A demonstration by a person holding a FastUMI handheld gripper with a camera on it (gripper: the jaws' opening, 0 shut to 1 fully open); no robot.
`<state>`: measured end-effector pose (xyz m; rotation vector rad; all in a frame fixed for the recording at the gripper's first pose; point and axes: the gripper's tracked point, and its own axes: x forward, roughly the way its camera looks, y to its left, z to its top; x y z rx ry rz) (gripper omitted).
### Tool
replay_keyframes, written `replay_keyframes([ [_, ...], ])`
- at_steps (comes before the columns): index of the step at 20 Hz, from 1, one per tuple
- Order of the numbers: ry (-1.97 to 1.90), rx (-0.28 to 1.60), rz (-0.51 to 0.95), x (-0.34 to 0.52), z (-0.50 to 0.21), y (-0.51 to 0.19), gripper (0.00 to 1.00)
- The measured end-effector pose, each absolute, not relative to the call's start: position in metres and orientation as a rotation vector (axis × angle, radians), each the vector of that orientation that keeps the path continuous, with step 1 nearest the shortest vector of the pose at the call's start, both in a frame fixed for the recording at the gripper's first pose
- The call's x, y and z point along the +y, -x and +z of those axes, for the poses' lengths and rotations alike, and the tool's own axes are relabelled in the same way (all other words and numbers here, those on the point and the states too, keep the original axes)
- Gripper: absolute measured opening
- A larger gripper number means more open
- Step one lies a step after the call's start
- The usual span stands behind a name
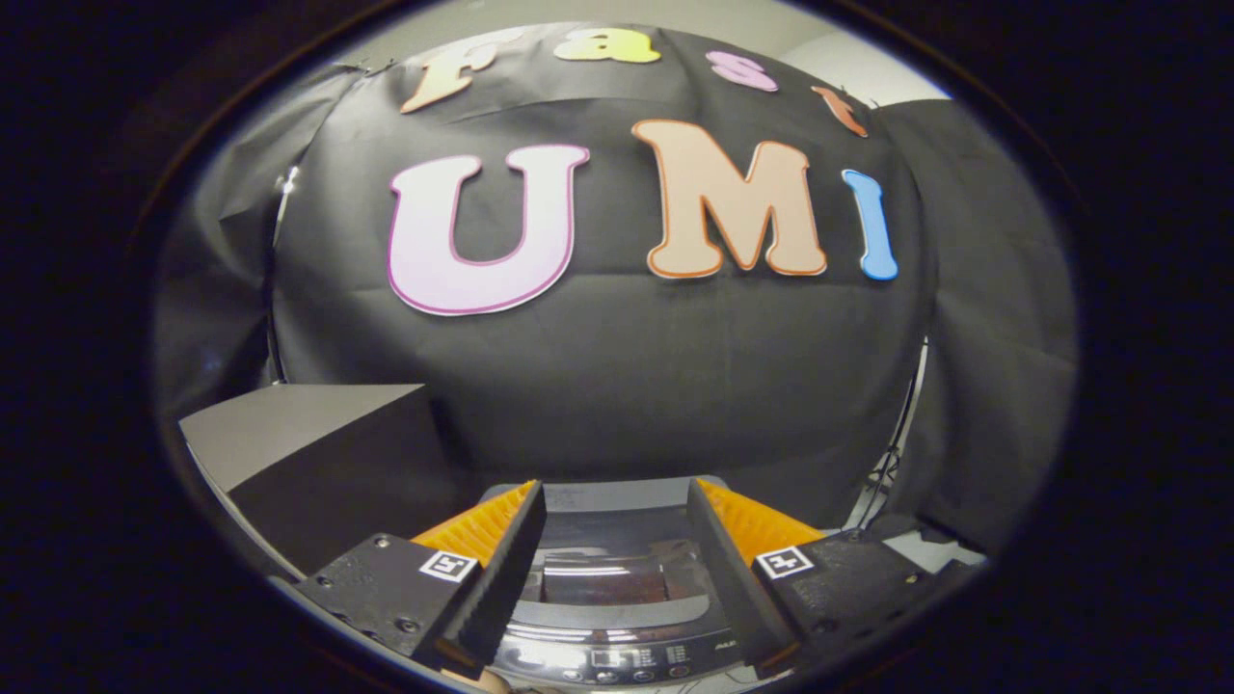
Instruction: Put the clothes into the washing machine and then close the washing machine lid.
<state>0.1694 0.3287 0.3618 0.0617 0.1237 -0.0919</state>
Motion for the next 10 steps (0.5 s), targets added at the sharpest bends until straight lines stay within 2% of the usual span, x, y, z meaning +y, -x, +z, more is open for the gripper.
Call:
replay_keyframes([
  [10, -0.054, -0.011, -0.128, 0.236, 0.32, -0.085, 0.96],
])
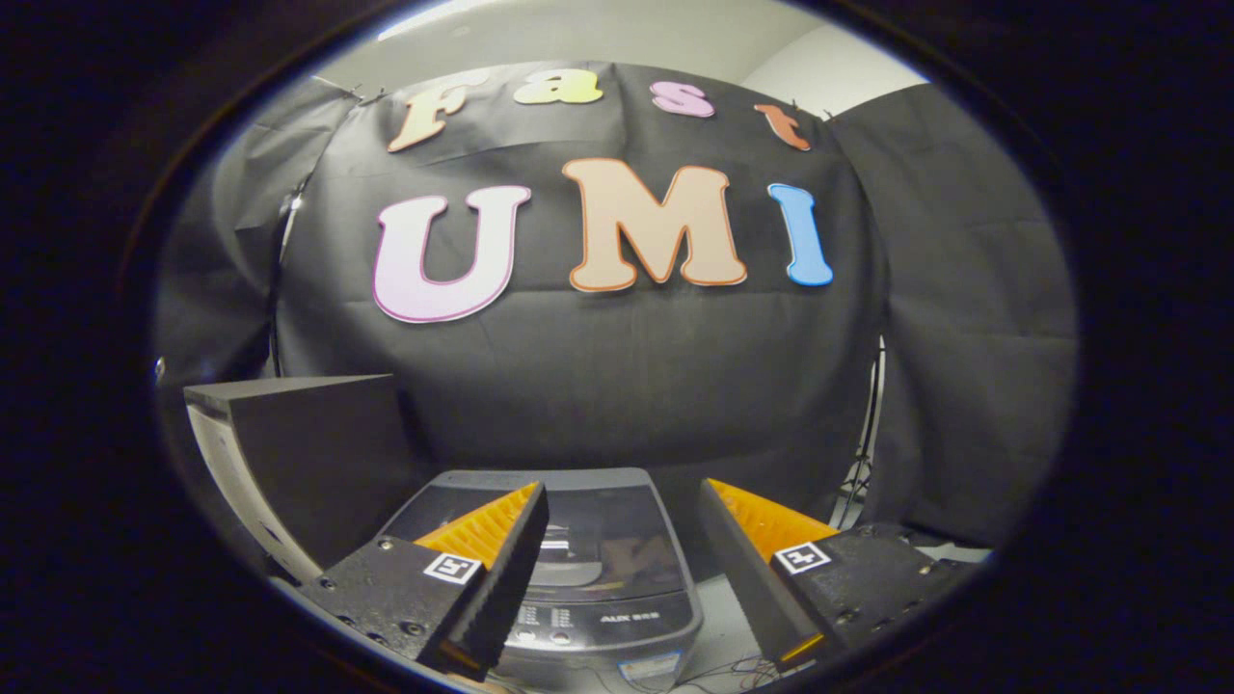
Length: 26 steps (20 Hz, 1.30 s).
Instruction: Put the clothes into the washing machine and then close the washing machine lid.
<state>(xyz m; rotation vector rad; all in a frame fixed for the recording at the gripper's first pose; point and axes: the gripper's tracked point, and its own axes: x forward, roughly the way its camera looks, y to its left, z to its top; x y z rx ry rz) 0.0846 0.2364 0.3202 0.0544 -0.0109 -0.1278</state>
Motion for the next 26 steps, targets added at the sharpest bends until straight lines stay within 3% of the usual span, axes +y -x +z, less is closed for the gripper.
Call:
replay_keyframes([
  [8, -0.032, -0.207, -0.042, 0.24, 0.301, -0.018, 0.97],
  [26, -0.017, -0.003, 0.042, 0.285, 0.204, 0.076, 0.97],
])
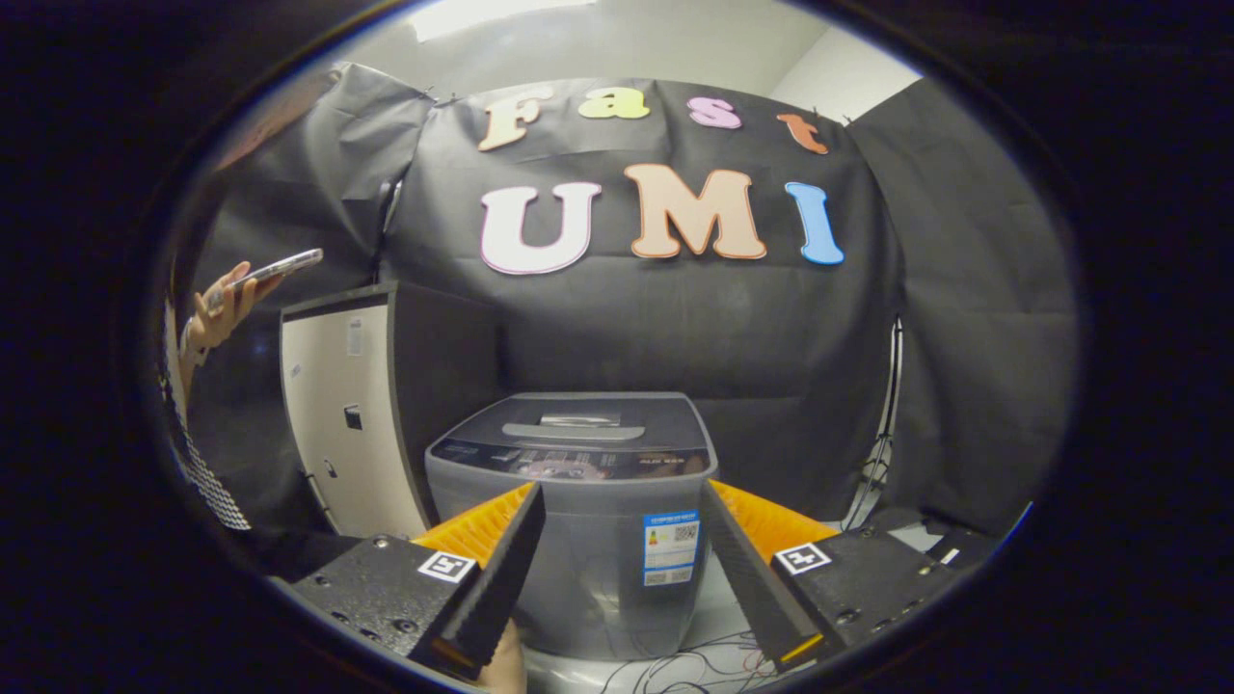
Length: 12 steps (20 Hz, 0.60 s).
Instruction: Put the clothes into the washing machine and then close the washing machine lid.
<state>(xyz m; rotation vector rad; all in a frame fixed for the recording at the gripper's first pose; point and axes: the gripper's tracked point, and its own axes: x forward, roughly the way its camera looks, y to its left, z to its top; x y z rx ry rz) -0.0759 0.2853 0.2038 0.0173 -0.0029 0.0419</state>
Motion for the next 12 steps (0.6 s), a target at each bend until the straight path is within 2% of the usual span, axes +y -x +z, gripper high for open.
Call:
replay_keyframes([
  [12, -0.019, 0.002, 0.117, 0.296, 0.199, 0.089, 0.97],
])
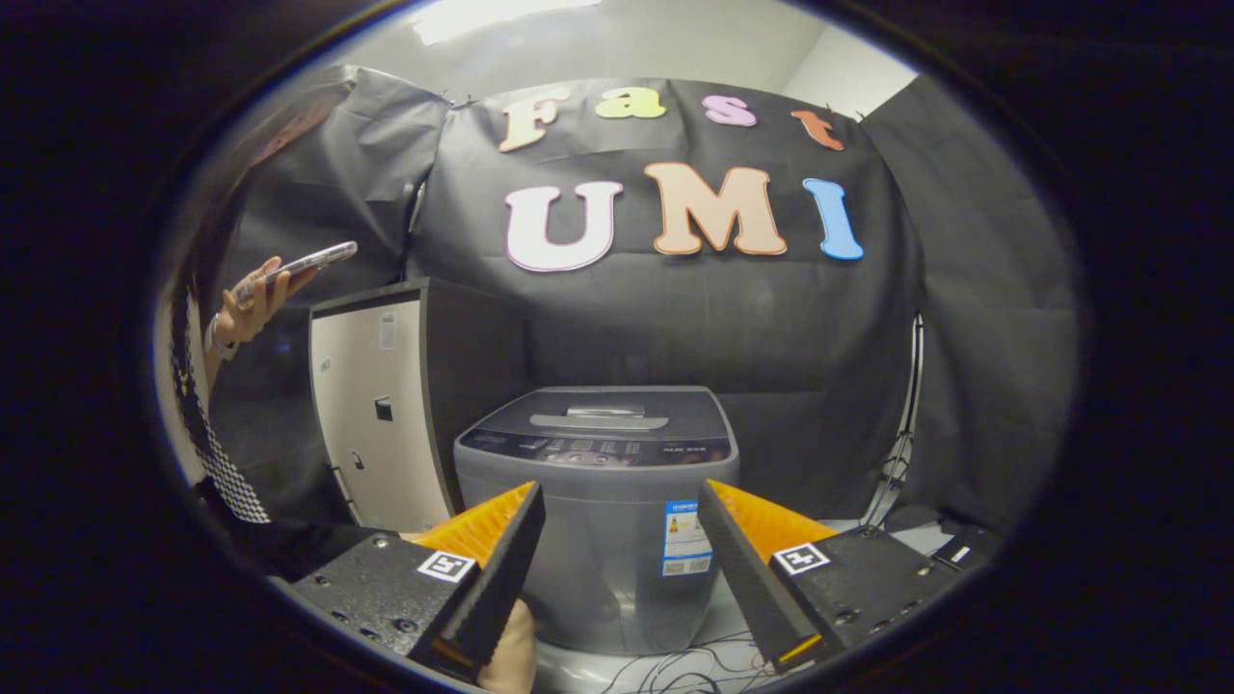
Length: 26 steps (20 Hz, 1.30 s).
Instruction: Put the clothes into the washing machine and then close the washing machine lid.
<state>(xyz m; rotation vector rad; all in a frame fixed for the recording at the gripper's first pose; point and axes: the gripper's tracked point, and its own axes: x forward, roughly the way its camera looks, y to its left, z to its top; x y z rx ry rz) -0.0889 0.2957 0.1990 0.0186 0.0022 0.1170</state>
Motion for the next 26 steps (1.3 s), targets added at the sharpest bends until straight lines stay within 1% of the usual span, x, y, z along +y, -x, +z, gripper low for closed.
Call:
replay_keyframes([
  [26, -0.018, 0.002, 0.12, 0.2938, 0.1989, 0.0903, 0.97],
])
